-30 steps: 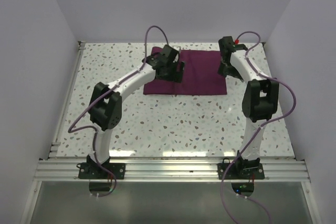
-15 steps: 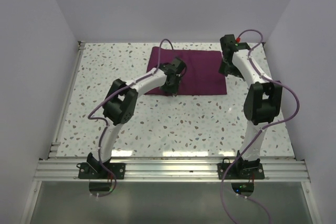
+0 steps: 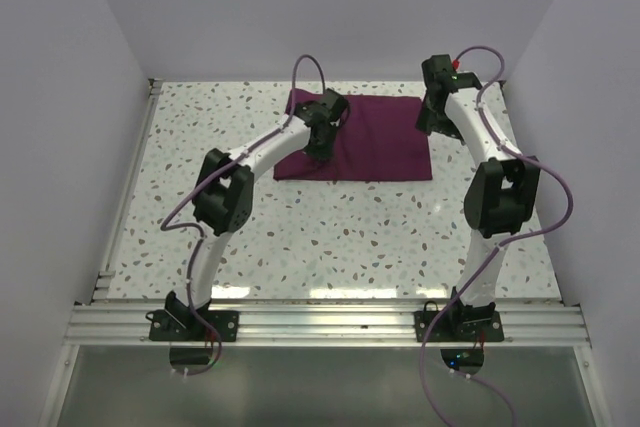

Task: Open and lay out the surgical kit
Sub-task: Open the surgical kit at the center of the board.

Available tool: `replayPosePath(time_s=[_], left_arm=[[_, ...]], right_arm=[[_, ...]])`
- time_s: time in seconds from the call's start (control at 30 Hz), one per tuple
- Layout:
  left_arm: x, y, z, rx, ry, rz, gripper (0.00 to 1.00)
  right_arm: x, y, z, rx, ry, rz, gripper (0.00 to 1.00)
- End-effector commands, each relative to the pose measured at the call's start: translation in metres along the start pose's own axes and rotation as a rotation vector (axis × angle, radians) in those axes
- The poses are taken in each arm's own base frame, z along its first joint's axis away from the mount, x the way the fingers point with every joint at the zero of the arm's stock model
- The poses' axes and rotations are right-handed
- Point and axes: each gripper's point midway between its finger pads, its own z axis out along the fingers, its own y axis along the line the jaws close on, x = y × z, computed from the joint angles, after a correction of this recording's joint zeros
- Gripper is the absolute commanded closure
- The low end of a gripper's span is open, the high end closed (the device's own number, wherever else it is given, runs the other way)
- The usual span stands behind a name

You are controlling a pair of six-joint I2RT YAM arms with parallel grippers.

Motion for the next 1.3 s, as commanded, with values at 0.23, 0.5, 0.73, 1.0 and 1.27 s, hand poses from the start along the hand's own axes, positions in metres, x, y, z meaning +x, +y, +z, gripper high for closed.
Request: replayPosePath(time_s=[0.23, 0.5, 0.73, 1.0, 1.27], left_arm=[[-0.002, 0.18, -0.053, -0.089, -0.095, -0.458, 1.0], [0.1, 0.231, -0.009, -0.106, 0.103, -0.673, 0.37], [0.126, 0.233, -0.009, -0.122, 0.152, -0.704, 0.0], [0.132, 0.233, -0.051, -0.133, 0.142, -0.643, 0.0], [0.159, 0.223, -0.093, -0.123, 0.116, -0.651, 0.0]], right_arm=[[-0.036, 0.088, -0.009, -0.376, -0.011, 0.049, 0.06], [-0.053, 0.142, 0.007, -0.521, 0.004, 0.093, 0.04], [-0.078, 0.161, 0.034, -0.516, -0.091, 0.125, 0.02], [-0.116, 0.158, 0.079, -0.411, -0.246, 0.219, 0.02], [-0.13, 0.166, 0.126, -0.41, -0.29, 0.29, 0.06]])
